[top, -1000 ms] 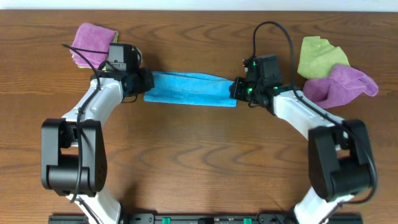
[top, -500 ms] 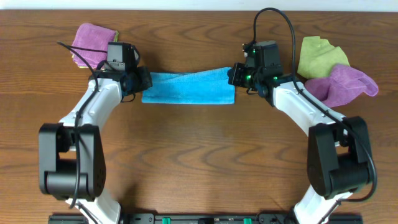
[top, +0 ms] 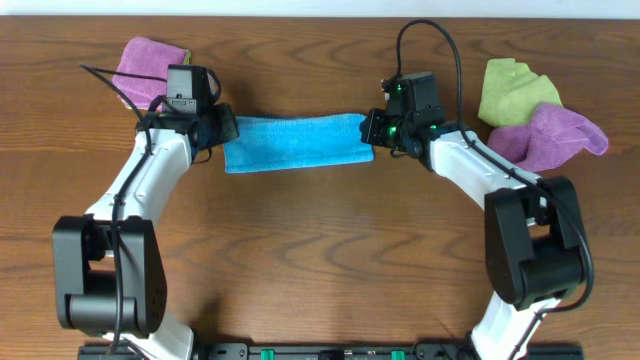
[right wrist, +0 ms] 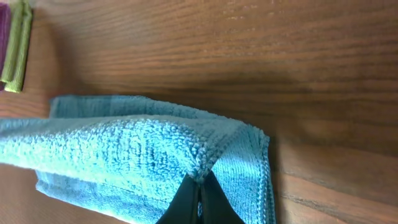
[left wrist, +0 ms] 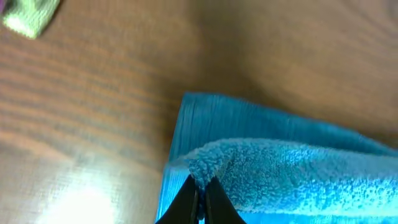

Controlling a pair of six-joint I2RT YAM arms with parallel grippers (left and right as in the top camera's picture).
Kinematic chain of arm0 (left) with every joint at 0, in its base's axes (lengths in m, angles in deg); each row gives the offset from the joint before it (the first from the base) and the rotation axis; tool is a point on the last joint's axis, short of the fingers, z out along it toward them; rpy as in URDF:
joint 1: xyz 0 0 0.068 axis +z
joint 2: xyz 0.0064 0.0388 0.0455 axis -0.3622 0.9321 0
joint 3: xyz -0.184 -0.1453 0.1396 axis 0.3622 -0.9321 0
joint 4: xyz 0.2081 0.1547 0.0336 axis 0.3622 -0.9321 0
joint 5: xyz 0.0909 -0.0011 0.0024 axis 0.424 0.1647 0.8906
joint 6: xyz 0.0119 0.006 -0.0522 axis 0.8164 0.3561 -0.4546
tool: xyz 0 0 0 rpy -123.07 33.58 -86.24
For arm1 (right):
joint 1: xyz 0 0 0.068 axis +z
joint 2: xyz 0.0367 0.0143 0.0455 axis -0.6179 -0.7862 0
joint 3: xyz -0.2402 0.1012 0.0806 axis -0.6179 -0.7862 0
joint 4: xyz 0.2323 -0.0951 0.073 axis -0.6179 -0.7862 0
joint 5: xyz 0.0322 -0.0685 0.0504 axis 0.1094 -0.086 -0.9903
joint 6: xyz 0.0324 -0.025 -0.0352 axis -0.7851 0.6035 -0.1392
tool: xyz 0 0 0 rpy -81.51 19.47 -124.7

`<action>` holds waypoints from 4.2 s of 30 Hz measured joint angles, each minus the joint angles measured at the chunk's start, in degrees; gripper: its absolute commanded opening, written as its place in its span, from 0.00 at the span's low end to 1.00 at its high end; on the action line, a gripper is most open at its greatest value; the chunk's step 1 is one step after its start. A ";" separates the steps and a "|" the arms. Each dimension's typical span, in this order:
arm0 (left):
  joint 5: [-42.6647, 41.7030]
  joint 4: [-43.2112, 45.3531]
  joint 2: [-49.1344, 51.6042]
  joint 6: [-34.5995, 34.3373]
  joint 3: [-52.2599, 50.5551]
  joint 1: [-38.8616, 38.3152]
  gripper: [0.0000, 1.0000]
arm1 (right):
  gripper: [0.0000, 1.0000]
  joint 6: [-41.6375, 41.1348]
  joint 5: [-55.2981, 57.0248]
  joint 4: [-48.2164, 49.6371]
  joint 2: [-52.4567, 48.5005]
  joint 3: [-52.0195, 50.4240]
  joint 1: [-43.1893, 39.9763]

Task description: Fold the cloth

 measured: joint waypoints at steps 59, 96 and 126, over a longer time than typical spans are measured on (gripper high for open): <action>-8.81 0.55 3.65 2.29 0.07 0.00 0.06 | 0.02 0.63 3.87 -11.56 0.00 5.99 0.00; 10.95 9.05 9.09 9.62 0.07 -8.63 0.06 | 0.02 15.56 23.82 -9.18 -3.74 6.64 9.97; 4.50 -12.02 11.13 6.56 2.51 -8.83 0.06 | 0.01 10.99 22.05 -29.79 -6.67 10.12 10.34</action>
